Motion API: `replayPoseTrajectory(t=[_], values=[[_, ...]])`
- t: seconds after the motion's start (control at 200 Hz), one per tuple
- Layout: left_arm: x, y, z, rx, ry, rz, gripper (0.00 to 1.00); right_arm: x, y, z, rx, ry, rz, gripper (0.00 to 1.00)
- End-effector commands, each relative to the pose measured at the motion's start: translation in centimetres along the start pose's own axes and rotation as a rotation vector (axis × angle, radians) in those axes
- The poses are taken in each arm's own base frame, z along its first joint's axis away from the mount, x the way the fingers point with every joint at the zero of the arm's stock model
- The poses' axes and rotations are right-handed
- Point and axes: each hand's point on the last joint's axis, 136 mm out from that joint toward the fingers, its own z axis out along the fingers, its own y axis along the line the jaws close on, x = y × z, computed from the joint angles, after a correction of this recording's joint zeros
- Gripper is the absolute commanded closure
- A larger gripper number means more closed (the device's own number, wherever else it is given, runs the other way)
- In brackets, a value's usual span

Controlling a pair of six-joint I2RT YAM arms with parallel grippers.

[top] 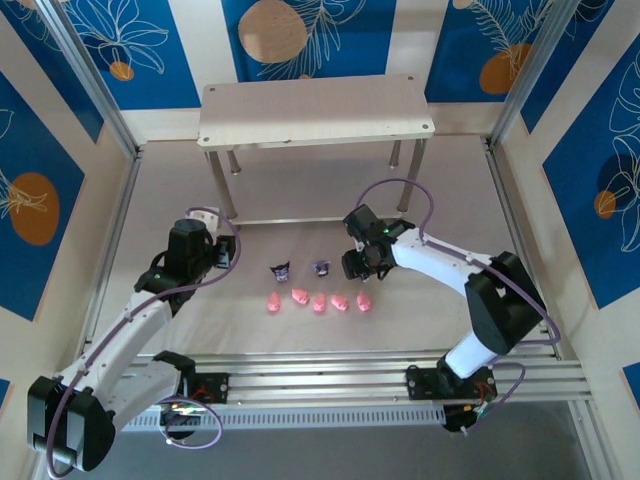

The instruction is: Place and organize the plastic toys onto the shelf

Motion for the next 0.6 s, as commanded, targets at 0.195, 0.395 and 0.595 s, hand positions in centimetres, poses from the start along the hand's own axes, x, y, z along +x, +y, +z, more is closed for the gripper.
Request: replayPoseTrajectory(t=[0.195, 0.395, 0.595], values=[[-0.9, -0.6, -0.2, 0.02, -0.014, 0.012, 0.59, 0.4, -0.4, 1.2, 0.066, 0.073, 0.02, 0.39], [-0.9, -0.6, -0.1, 0.019, -0.012, 0.017, 0.59, 0.6, -0.2, 2.2, 0.067, 0.105, 0.02, 0.43], [-0.9, -0.5, -0.2, 0.016, -0.013, 0.021, 0.59, 0.8, -0.4, 2.8, 0.067, 0.121, 0.027, 0.57]])
